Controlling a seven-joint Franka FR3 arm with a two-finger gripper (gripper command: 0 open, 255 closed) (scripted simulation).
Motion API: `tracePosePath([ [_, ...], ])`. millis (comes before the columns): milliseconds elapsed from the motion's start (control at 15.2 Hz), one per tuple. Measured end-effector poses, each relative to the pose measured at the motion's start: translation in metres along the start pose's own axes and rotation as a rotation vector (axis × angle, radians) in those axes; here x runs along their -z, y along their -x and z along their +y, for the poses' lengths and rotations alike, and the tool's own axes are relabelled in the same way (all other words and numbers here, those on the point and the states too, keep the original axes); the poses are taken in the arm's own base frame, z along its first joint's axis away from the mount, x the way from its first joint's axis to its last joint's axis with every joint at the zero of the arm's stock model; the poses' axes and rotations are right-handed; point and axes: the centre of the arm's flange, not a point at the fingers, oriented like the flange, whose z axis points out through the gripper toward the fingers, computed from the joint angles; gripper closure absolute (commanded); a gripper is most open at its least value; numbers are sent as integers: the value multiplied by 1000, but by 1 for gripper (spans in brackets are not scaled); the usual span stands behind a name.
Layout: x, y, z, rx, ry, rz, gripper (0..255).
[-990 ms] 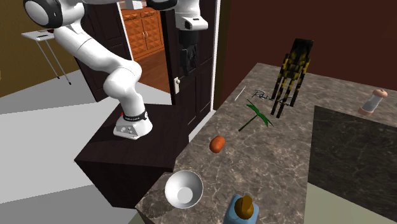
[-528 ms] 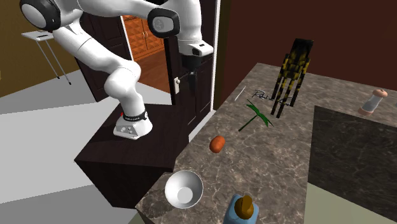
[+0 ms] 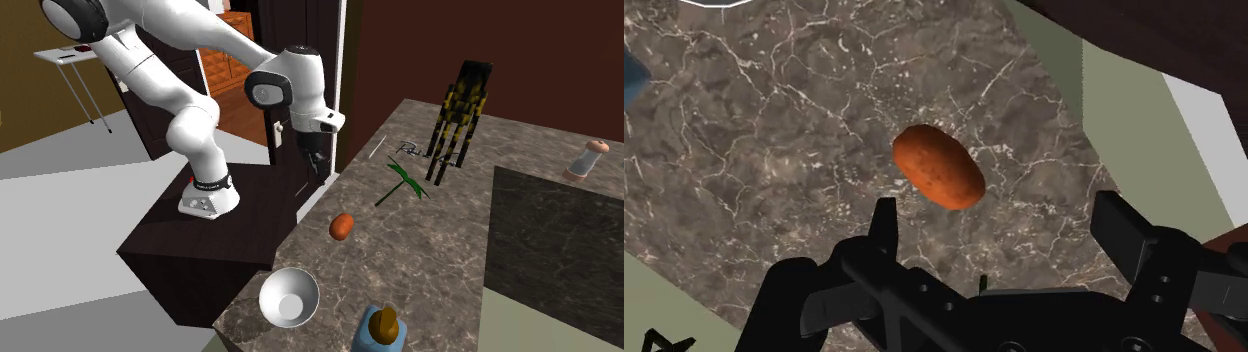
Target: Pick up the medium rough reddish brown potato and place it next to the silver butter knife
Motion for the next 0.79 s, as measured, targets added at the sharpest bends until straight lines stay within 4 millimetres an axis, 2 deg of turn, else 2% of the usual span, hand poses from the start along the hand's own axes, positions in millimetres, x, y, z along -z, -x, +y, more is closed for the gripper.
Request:
tracePosePath([
  [396,-78,-6,25,258,-23,38,0],
  [792,-152,-31,44,522,-43,67,0],
])
